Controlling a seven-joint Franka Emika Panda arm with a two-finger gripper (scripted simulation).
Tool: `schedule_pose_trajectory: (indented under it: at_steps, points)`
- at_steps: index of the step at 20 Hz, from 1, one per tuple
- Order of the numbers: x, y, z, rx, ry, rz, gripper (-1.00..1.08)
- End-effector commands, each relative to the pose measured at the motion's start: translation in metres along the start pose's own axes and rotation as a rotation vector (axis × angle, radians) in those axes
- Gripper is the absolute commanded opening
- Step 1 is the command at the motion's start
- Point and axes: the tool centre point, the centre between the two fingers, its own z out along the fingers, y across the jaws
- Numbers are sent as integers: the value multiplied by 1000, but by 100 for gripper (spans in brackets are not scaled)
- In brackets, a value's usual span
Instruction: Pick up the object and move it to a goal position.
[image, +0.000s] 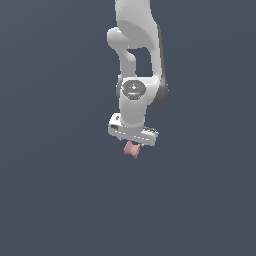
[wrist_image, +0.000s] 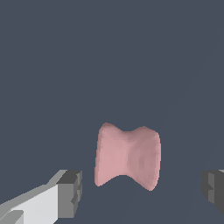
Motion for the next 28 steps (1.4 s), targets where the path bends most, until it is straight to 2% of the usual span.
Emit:
schedule_pose_trajectory:
  at_steps: [1, 14, 28]
  points:
    - [-1, -2, 5, 2, 5, 38, 100]
    - [-4, -4, 16, 4, 9, 87, 100]
    - [-4, -4, 64, 4, 10, 92, 100]
